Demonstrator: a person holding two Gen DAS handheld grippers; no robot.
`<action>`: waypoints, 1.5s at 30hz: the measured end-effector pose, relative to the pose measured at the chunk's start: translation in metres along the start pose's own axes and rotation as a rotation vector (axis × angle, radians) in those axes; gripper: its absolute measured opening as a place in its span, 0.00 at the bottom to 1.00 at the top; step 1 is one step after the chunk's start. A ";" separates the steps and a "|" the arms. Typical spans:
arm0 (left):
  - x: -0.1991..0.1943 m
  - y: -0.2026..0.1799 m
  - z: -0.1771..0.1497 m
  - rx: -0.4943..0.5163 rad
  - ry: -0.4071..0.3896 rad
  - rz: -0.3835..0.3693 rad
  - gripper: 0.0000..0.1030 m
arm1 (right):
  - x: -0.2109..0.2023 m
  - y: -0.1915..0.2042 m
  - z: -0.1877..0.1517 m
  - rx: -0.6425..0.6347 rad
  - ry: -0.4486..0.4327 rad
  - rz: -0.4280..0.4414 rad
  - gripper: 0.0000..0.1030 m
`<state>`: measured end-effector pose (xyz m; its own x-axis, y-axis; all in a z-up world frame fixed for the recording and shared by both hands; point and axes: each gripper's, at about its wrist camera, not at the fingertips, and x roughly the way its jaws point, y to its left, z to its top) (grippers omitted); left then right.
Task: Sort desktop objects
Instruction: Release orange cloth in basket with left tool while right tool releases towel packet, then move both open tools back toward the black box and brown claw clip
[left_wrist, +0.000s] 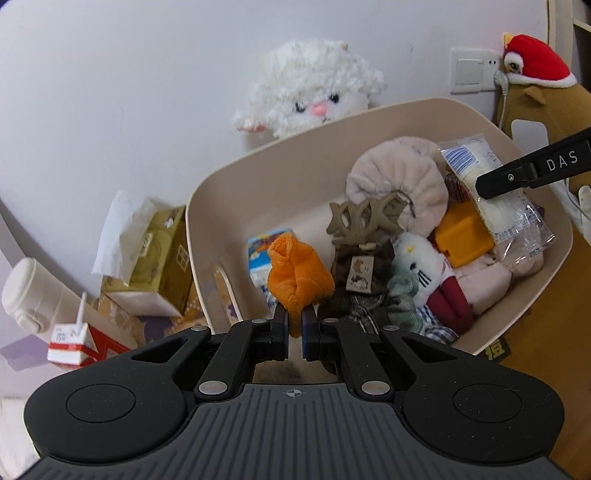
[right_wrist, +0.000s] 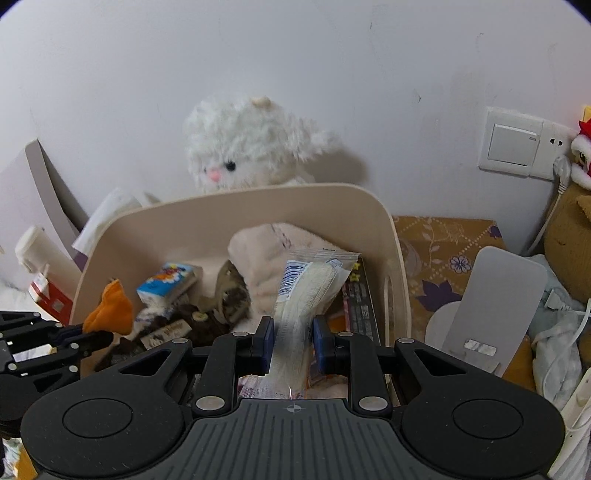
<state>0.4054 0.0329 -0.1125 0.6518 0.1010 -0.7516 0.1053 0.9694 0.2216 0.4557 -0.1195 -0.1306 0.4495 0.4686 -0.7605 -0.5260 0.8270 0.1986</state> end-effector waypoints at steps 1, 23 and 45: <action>0.001 0.001 0.000 -0.017 0.011 -0.011 0.06 | 0.000 0.000 0.000 -0.006 -0.002 -0.005 0.21; -0.038 -0.010 0.017 -0.132 -0.050 0.027 0.75 | -0.061 -0.003 0.005 -0.126 -0.101 0.033 0.84; -0.106 -0.018 -0.020 -0.088 -0.061 0.023 0.81 | -0.161 -0.028 -0.046 -0.168 -0.208 0.090 1.00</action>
<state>0.3194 0.0094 -0.0498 0.6983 0.1121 -0.7070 0.0253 0.9832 0.1809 0.3643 -0.2323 -0.0420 0.5251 0.6058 -0.5977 -0.6750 0.7242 0.1411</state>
